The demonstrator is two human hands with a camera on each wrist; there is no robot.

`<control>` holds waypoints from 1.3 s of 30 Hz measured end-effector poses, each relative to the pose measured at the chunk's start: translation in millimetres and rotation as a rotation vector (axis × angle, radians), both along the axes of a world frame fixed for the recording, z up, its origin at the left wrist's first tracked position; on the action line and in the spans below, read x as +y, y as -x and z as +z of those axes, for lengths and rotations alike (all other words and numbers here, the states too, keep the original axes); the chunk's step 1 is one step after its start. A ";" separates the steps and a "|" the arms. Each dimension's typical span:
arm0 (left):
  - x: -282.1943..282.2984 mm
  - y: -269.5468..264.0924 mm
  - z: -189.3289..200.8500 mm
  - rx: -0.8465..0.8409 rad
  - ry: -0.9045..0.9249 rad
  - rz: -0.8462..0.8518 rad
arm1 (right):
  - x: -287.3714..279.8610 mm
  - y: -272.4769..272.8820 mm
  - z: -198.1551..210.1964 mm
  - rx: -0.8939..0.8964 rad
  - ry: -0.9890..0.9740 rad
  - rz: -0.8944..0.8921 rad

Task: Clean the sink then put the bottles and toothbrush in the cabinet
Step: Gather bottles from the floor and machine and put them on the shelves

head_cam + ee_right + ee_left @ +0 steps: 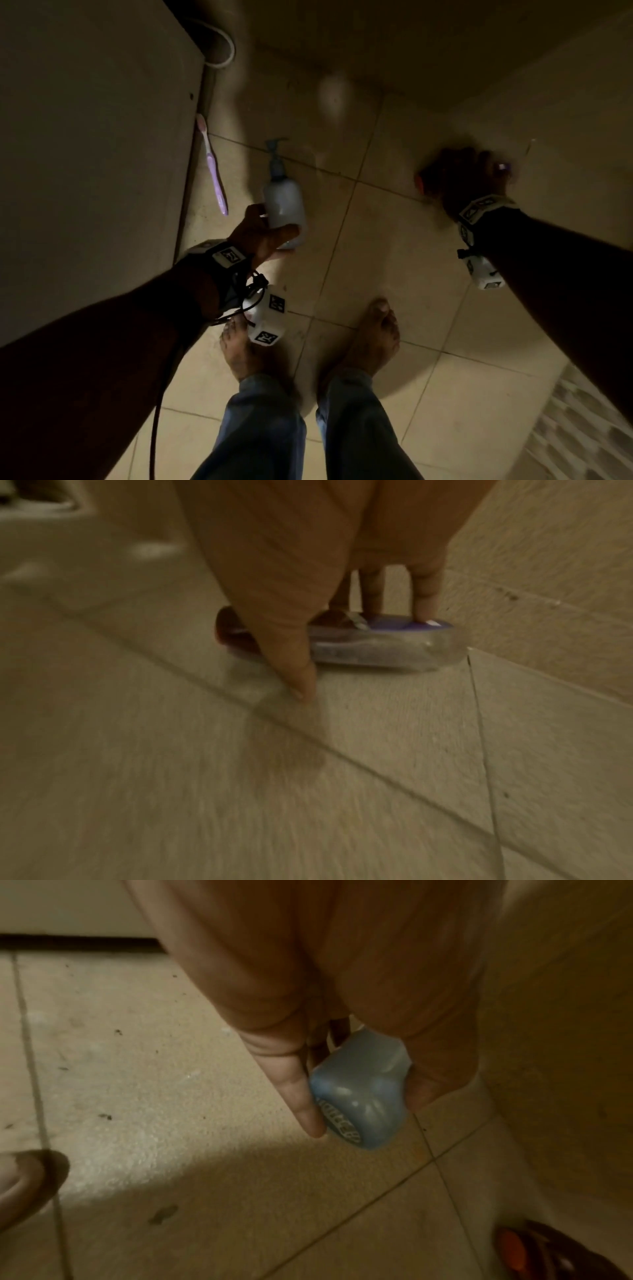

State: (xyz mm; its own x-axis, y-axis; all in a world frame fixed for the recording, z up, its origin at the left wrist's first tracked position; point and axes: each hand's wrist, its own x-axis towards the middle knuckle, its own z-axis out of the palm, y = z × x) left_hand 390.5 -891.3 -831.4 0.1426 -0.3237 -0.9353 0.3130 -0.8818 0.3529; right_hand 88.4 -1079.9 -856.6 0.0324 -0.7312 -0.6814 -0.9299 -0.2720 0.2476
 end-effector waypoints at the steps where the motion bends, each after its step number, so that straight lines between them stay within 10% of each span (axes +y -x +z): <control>1: 0.8 3.8 3.7 0.028 0.020 0.016 | 8.2 -0.4 0.8 -0.014 -0.013 -0.008; 4: 0.3 14.2 17.0 0.075 0.054 0.087 | 37.5 0.7 14.2 -0.245 -0.048 -0.139; 9: -5.5 29.5 56.5 0.128 0.085 0.115 | 87.2 -17.6 59.9 -1.067 -0.236 -1.351; 12: -3.2 39.4 95.1 0.164 0.141 0.066 | 103.4 -36.6 116.2 -1.382 -0.443 -1.731; 20: -6.5 61.3 275.4 0.164 0.361 0.013 | 114.1 -57.1 295.8 -1.484 -0.514 -1.936; 33: 1.9 23.3 669.5 0.068 0.626 -0.181 | 138.2 -35.3 694.2 -1.701 -0.164 -1.683; 39: 24.2 22.8 750.6 0.121 0.760 -0.271 | 201.7 -0.6 746.1 -1.770 0.097 -1.584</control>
State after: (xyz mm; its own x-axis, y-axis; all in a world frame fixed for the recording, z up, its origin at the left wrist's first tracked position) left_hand 367.7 -867.0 -80.8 -0.1193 -0.8850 -0.4500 0.1972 -0.4653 0.8629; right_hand 89.0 -878.2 -110.5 -0.0794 -0.7844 -0.6151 0.4132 0.5357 -0.7364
